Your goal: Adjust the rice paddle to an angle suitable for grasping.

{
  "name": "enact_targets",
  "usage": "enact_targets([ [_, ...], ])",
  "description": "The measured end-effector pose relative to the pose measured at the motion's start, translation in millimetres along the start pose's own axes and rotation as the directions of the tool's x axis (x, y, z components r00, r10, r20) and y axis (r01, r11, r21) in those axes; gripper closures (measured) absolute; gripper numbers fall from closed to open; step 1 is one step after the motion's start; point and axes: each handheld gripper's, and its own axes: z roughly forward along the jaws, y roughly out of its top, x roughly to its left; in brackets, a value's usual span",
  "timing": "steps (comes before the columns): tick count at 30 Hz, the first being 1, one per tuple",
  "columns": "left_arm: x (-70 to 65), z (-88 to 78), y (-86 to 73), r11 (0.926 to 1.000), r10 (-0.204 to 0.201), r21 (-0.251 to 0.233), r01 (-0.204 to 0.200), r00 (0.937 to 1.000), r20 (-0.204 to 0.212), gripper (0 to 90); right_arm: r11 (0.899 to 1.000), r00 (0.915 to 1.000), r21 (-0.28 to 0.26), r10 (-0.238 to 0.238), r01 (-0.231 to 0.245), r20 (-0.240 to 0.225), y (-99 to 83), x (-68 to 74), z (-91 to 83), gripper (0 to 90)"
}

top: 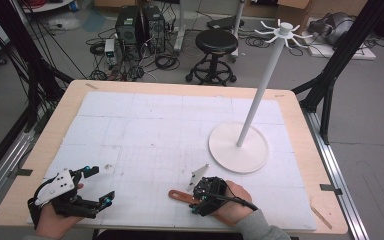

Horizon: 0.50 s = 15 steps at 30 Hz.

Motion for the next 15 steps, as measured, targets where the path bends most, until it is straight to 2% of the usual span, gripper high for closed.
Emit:
enact_targets([
  [2, 0.2, -0.9, -0.4, 1.0000, -0.003, -0.003, 0.003, 1.0000, -0.004, 1.7, 0.999, 1.0000, 0.033, -0.005, 0.005, -0.006, 2.7, 0.2, 1.3, 49.9],
  [10, -0.3, -4.3, -1.3, 1.0000, -0.003, 0.000, 0.003, 0.9999, -0.013, 1.7, 0.996, 0.9992, 0.080, 0.033, -0.031, -0.024, 5.3, -2.8, 0.4, 54.4],
  [13, -0.7, -4.9, -1.2, 1.0000, -0.007, -0.002, 0.007, 0.9998, -0.016, 1.7, 0.996, 0.9999, 0.086, 0.005, -0.004, -0.012, 6.8, -1.1, 1.0, 55.0],
  [15, -1.0, -4.2, -0.9, 1.0000, -0.006, -0.003, 0.006, 0.9999, -0.015, 1.7, 0.996, 0.9999, 0.090, 0.008, -0.007, -0.007, 6.5, 0.5, 0.6, 56.0],
])
